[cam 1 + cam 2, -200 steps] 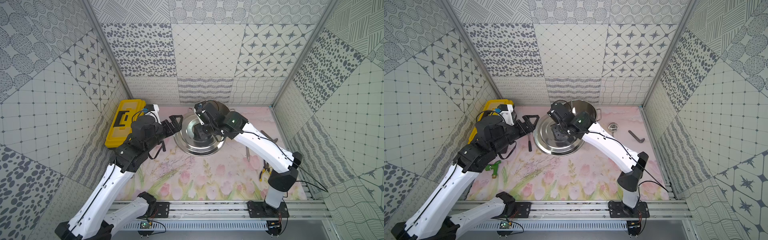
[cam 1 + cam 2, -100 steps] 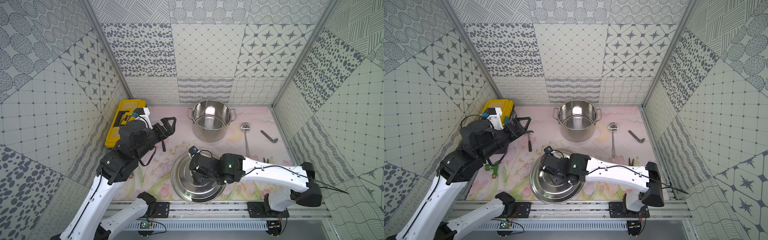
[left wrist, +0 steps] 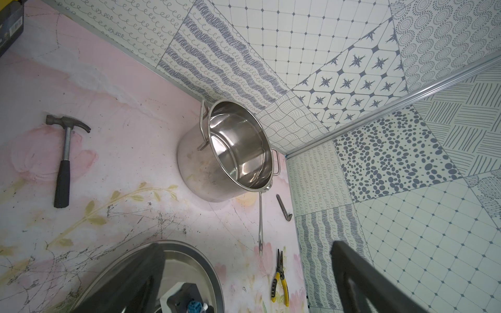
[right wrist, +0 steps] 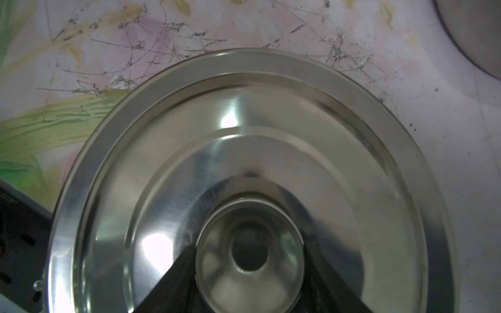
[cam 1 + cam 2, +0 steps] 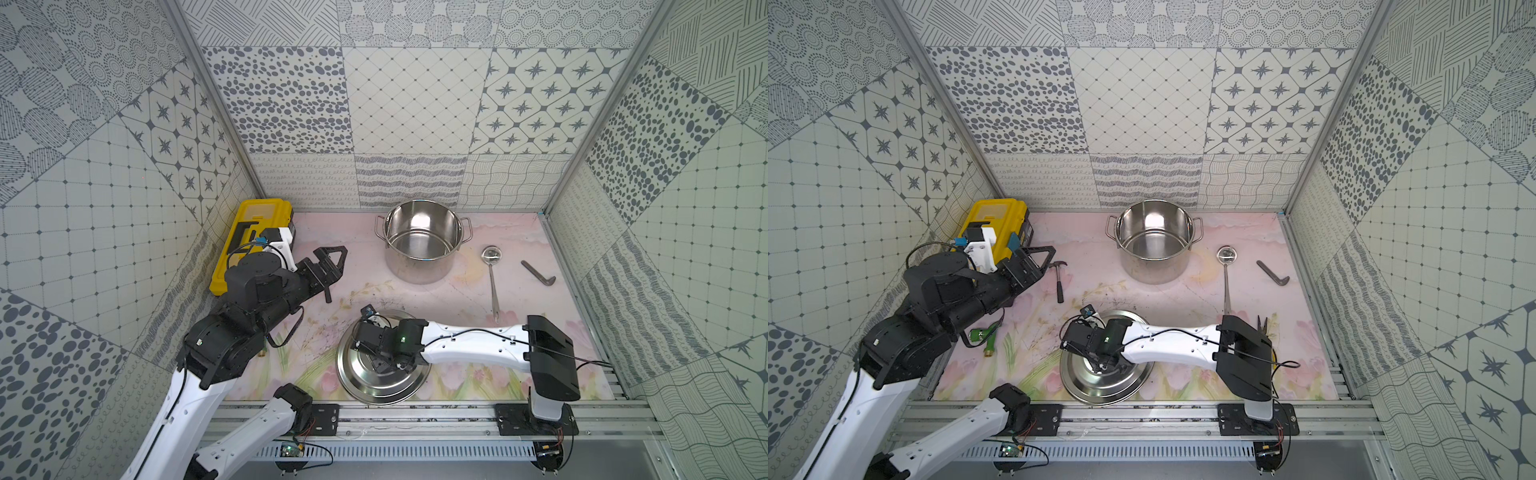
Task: Stir the soup with a spoon
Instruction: Place the lid at the center of the board.
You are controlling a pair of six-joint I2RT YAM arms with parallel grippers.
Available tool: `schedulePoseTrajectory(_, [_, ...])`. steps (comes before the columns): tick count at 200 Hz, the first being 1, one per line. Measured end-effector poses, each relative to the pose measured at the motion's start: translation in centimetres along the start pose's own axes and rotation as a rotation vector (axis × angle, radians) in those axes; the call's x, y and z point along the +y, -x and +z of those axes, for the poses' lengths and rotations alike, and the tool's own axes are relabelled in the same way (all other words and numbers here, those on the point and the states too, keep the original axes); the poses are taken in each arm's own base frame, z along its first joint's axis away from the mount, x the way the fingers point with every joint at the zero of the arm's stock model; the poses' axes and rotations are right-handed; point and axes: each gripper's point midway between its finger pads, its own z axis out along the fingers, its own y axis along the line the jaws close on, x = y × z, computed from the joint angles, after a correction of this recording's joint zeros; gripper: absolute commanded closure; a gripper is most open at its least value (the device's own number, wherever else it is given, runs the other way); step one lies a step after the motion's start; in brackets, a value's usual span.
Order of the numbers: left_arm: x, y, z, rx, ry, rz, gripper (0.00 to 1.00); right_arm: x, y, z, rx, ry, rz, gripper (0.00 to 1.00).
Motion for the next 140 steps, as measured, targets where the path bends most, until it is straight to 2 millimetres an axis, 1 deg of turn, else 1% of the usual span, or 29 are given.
schedulePoseTrajectory(10, [0.0,-0.2,-0.1,0.008,-0.003,-0.006,0.01,-0.3,0.2,0.9,0.006,-0.012,0.006,0.71])
schedulePoseTrajectory(33, [0.2,-0.5,-0.2,0.023,0.004,-0.014,0.01,-1.0,0.9,2.2,0.004,-0.024,0.022,0.71])
schedulePoseTrajectory(75, [0.4,-0.8,-0.2,0.035,0.012,-0.025,0.01,-0.7,2.1,3.3,-0.020,-0.013,0.032,0.71])
schedulePoseTrajectory(101, [0.5,-0.9,-0.2,0.040,0.013,-0.032,0.01,-0.6,2.3,4.7,-0.014,-0.004,0.047,0.71])
schedulePoseTrajectory(123, [0.5,-0.9,-0.2,0.042,0.013,-0.035,0.01,-1.4,2.5,5.9,0.002,-0.009,0.072,0.70])
schedulePoseTrajectory(140, [0.4,-1.0,-0.2,0.043,0.012,-0.035,0.01,-1.9,2.9,6.2,0.001,-0.006,0.091,0.68])
